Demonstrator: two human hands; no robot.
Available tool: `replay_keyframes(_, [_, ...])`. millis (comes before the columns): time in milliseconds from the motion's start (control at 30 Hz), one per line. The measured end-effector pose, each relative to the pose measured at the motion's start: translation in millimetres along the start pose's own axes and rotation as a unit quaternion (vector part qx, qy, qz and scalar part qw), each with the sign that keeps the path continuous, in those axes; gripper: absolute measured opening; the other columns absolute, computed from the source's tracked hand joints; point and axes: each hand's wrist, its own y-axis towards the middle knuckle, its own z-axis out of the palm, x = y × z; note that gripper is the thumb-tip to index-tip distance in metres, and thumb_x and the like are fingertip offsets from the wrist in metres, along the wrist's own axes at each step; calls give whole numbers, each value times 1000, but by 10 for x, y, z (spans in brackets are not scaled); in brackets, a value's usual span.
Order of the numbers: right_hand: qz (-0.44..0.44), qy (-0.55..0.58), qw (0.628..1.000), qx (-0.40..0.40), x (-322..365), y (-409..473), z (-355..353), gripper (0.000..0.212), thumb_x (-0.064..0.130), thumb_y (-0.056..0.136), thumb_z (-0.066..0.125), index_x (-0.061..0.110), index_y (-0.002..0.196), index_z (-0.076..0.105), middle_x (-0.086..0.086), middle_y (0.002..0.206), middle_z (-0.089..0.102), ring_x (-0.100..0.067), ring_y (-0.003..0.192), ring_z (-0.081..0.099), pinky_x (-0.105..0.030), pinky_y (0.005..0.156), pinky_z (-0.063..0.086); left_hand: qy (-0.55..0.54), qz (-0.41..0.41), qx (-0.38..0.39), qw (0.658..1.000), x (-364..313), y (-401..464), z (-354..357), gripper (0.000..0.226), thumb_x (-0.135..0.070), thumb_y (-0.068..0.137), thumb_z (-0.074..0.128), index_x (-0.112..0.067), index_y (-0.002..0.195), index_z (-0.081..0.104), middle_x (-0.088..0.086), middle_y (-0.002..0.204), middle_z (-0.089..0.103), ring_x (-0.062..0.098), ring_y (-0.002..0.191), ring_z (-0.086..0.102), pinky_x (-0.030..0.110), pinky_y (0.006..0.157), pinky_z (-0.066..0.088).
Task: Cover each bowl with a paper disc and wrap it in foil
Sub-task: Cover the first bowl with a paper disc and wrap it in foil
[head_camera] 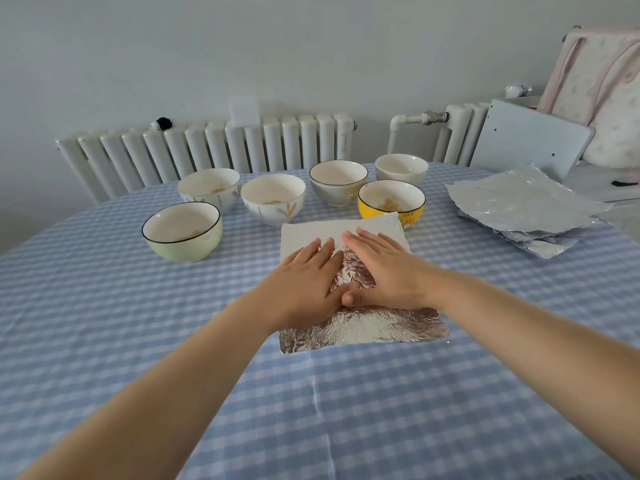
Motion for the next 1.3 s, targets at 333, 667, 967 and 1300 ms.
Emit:
replay_keyframes(333, [-5,-45,998,41,-36,45,8,129,95,56,15,16,154,-18,2,162,-21,-4,144,-26,-31,121,-12,22,13,11,1000,29,3,32,74,-59,99,11,-14,158,4,6,165,-10,15,151,-15,33,123,-7])
replay_keyframes(667, [0,-86,994,67,-5,56,-13,130,93,55,11,14,153,-19,0,161,-25,-9,146,-26,-33,122,-12,10,6,25,1000,81,23,48,81,-63,96,12,-13,158,-5,4,164,-16,12,150,-18,31,122,-8])
replay_keyframes(967, [-7,-49,998,27,-29,-15,-5,128,92,57,14,14,155,-12,0,163,-18,-9,149,-19,-30,121,-11,5,7,5,1000,72,-60,50,94,-73,84,-3,-14,158,1,4,165,-11,12,150,-16,30,122,-8])
replay_keyframes(1300, [-25,-22,999,-13,-113,54,111,133,103,56,14,19,158,-2,-1,166,-7,-12,151,-10,-38,124,1,-101,30,-32,994,-71,354,-68,56,-40,107,17,-20,158,8,-5,166,0,6,151,-1,29,122,-1])
